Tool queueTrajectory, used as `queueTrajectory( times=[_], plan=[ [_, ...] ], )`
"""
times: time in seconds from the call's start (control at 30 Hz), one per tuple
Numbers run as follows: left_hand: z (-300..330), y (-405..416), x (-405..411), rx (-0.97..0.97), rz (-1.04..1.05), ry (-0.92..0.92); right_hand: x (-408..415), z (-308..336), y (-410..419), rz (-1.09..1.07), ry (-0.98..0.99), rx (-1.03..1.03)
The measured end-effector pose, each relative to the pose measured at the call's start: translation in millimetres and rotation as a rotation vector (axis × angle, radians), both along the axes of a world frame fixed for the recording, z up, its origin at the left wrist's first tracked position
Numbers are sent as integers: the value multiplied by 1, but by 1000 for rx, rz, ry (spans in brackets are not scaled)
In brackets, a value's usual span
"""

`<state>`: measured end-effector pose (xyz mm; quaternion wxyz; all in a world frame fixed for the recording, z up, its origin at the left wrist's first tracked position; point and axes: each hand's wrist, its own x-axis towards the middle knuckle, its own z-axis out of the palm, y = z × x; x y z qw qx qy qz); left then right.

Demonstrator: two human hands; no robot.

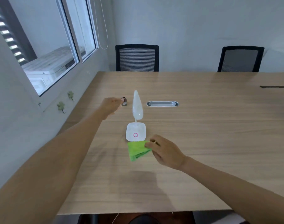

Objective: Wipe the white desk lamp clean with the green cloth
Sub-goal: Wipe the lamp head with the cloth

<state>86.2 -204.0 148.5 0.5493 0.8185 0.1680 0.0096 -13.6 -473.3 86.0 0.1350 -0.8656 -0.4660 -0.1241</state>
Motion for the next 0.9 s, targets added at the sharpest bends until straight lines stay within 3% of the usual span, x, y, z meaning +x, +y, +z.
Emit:
queueTrajectory(
  times=[0.07, 0.2, 0.3, 0.4, 0.63, 0.9],
  plan=[
    [-10, 10, -14, 152, -45, 113, 11, -11, 7, -91, 161, 4],
    [-22, 21, -43, 345, -428, 313, 29, -24, 26, -209, 347, 28],
    [-28, 15, -59, 576, -612, 378, 37, -27, 42, -248, 423, 76],
    [-37, 5, -66, 653, -692, 414, 43, -28, 56, -285, 493, 139],
    [-58, 11, -76, 742, -512, 192, 51, -26, 79, -329, 602, 226],
    [-59, 70, -97, 760, -379, 241, 58, -30, 115, -216, 615, 194]
  ],
)
